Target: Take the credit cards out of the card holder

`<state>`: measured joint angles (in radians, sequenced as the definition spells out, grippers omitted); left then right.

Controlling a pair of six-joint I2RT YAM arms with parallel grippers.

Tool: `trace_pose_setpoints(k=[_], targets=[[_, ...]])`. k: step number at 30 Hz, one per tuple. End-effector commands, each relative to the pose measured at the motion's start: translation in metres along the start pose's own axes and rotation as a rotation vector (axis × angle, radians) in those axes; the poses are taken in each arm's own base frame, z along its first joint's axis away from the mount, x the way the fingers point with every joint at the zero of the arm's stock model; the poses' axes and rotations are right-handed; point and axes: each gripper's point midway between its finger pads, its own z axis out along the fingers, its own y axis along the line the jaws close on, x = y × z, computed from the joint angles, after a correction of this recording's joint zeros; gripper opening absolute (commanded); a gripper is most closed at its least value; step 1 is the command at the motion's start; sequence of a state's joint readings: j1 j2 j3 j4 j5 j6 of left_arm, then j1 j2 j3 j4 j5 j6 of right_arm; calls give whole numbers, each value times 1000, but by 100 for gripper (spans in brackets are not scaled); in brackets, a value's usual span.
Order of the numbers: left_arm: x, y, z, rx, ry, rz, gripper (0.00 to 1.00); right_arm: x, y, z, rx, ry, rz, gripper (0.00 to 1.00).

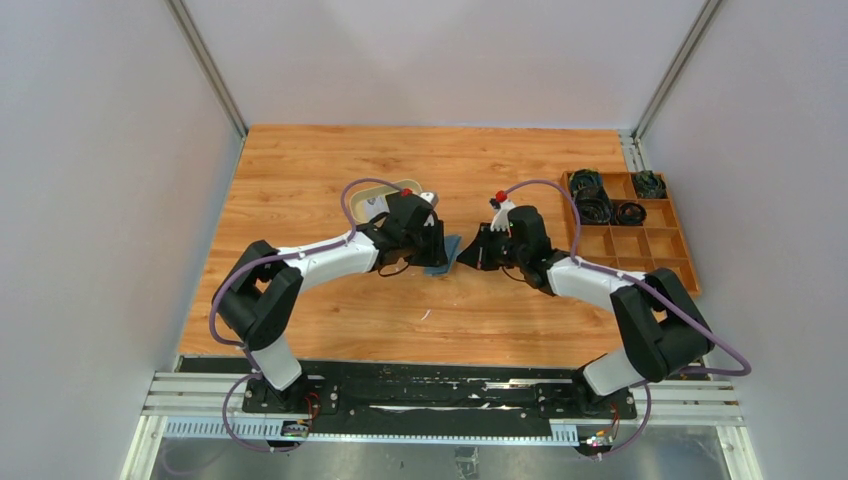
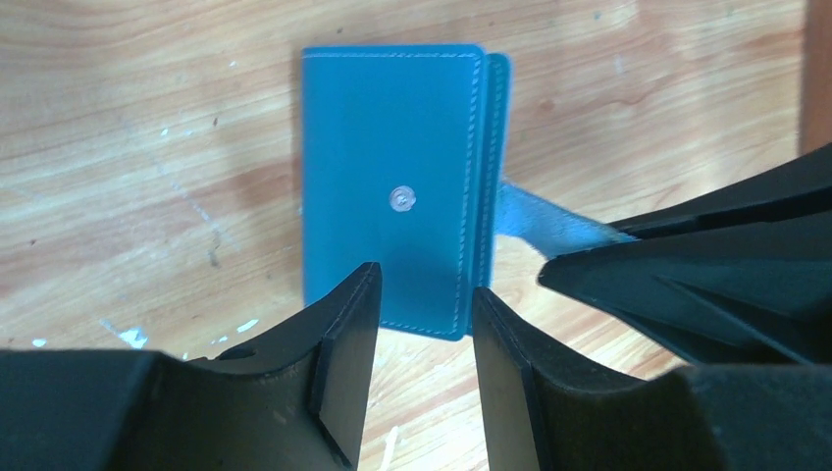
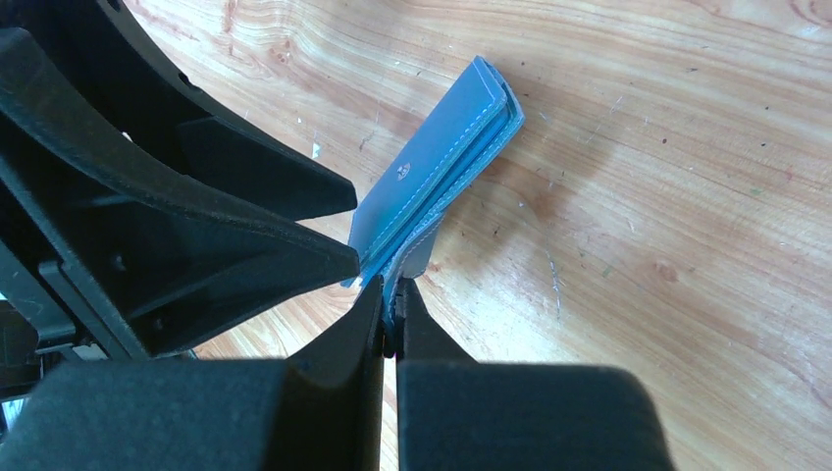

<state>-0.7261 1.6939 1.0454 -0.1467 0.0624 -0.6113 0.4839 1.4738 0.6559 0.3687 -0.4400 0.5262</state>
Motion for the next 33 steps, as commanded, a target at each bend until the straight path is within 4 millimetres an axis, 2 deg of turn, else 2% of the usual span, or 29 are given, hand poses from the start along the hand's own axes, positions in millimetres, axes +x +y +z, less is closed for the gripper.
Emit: trace_pose_setpoints(k=[1, 6, 16, 22, 33], targets=[[7, 16, -2, -82, 22, 20, 46, 7, -6, -6, 24, 12, -17, 0], [5, 14, 0, -78, 26, 36, 47, 9, -6, -6, 21, 19, -19, 0], [-3, -10, 1, 33, 20, 66, 52, 15, -10, -6, 31, 35, -30, 0], [5, -8, 9, 17, 49, 104, 54, 17, -11, -6, 32, 40, -33, 0], [20, 9, 23, -55, 87, 128, 56, 18, -12, -6, 34, 47, -32, 0]])
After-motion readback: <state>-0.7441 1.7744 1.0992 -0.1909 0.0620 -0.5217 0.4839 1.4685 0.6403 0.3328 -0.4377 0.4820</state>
